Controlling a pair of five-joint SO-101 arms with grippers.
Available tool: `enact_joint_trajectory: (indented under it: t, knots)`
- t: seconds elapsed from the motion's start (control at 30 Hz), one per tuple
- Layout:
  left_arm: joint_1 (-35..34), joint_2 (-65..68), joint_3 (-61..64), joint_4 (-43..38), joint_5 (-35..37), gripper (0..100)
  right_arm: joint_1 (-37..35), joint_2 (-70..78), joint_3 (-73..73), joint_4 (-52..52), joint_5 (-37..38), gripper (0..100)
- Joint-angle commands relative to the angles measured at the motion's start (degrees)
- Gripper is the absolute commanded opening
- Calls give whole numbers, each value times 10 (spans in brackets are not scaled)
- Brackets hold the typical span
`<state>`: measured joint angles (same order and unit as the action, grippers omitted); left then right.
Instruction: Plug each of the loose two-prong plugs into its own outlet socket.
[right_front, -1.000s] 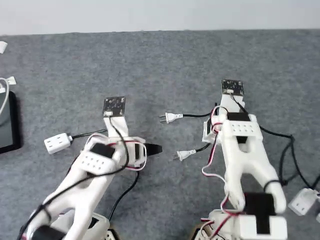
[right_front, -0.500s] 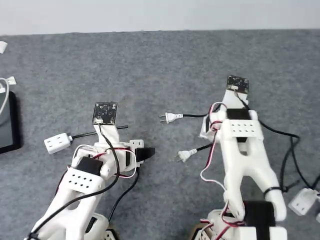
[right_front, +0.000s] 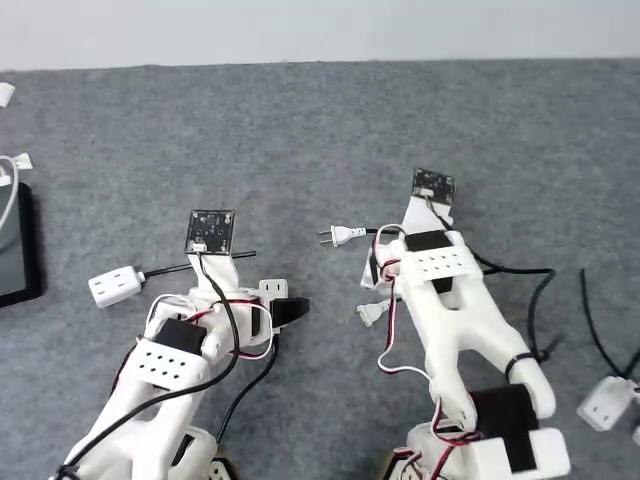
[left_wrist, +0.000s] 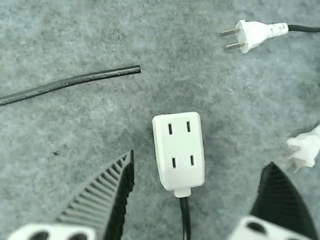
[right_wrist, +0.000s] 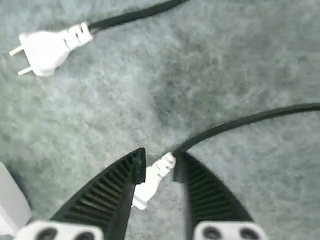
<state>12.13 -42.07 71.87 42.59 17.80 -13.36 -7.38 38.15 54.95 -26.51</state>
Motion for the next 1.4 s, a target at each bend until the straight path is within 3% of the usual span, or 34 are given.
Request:
enact_joint_trajectory:
  t: [0.0, 0.4, 0.7, 0.77, 0.87, 1.07, 1.27, 1.37]
  knots:
    - [-5, -13, -5, -17, -29, 329, -4, -7, -16, 16, -13, 143]
    - [-4, -12, -5, -16, -34, 329, -3, 65, -40, 13, -59, 147]
    - [-2, -12, -4, -16, -34, 329, -4, 182, -155, 103, -77, 140]
    - [-2, -12, -4, -16, -34, 329, -4, 182, -156, 103, -74, 92]
    - [-2, -12, -4, -16, -34, 329, -6, 182, -163, 100, -15, 7]
    - [-2, -12, 1, -17, -34, 329, -8, 182, -189, 141, 22, 8]
    - [-1, -12, 1, -17, -34, 329, -47, 176, -204, 214, 207, 8]
    - [-1, -12, 1, -16, -34, 329, -31, 163, -194, 191, 277, 9]
